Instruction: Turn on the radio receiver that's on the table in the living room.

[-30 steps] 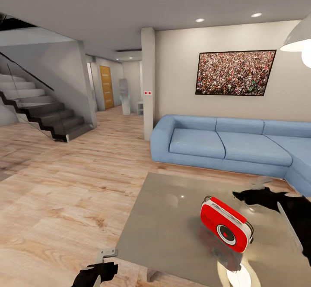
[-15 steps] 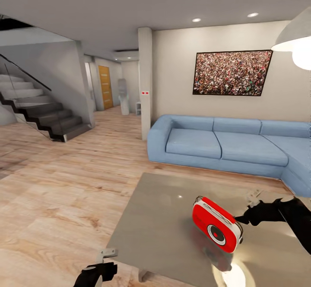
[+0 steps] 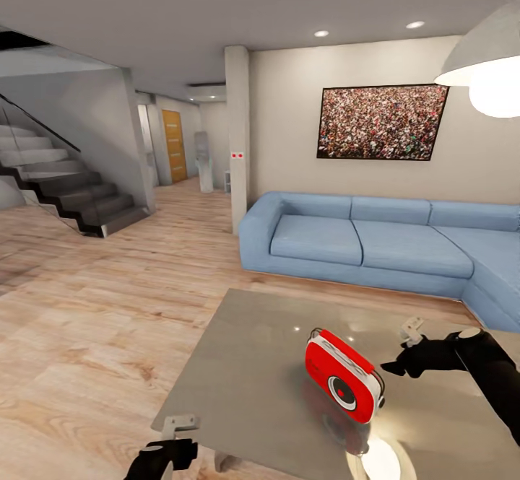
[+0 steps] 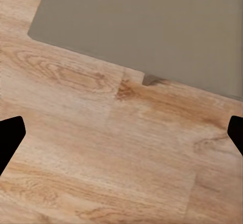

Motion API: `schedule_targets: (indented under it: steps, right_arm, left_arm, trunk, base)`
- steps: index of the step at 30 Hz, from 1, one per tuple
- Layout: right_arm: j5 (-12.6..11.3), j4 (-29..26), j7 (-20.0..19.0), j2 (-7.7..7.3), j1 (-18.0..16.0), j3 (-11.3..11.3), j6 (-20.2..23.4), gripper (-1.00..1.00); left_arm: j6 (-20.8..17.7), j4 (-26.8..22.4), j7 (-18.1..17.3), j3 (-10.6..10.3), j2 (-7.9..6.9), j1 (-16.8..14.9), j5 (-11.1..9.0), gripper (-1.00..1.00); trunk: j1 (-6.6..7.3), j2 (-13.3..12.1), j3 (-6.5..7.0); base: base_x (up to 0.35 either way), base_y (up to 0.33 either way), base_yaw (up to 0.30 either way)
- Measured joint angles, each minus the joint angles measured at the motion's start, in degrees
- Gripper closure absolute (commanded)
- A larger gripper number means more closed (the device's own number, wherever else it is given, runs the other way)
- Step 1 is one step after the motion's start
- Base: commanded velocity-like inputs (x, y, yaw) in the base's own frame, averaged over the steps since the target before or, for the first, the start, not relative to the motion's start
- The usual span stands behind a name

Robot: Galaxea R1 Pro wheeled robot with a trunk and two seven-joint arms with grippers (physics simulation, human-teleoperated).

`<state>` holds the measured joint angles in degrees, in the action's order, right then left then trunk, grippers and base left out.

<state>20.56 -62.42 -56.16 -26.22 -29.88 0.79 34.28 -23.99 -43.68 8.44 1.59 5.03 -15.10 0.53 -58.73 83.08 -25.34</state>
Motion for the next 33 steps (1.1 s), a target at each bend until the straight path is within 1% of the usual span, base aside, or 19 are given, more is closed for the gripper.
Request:
schedule_targets:
  steps: [5, 8, 12, 26, 33]
  right_arm:
    - [-0.16, -0.29, -4.46, 0.32, -0.05, -0.02, 0.00, -1.00]
    - [-0.14, -0.47, -5.42, 0.36, -0.05, -0.06, 0.02, -1.00]
    - [-0.11, -0.60, -5.86, 0.38, -0.07, -0.08, 0.02, -1.00]
    - [-0.14, -1.43, -5.92, 0.58, -0.09, -0.09, 0.17, -1.00]
    - [-0.09, -1.47, -5.71, 1.24, -0.08, -0.08, 0.17, -1.00]
  left_arm:
    - [0.00, 0.00, 0.00, 0.00, 0.14, -0.02, 0.00, -1.00]
    - [0.00, 0.00, 0.00, 0.00, 0.15, -0.02, 0.00, -1.00]
    - [0.00, 0.00, -0.03, -0.01, 0.19, -0.01, 0.00, -1.00]
    - [0.00, 0.00, -0.08, -0.02, 0.15, 0.00, -0.01, -1.00]
    - [0.00, 0.00, -0.04, -0.01, -0.04, -0.02, 0.03, -1.00]
  trunk:
    - [0.00, 0.00, 0.00]
    - [0.00, 0.00, 0.00]
    - [0.00, 0.00, 0.00]
    - [0.00, 0.00, 0.00]
    - [0.00, 0.00, 0.00]
  base:
    - [0.062, -0.052, 0.000]
    - [0.190, -0.203, 0.000]
    - [0.142, -0.172, 0.000]
    - [0.013, -0.011, 0.000]
    - [0.239, 0.000, 0.000]
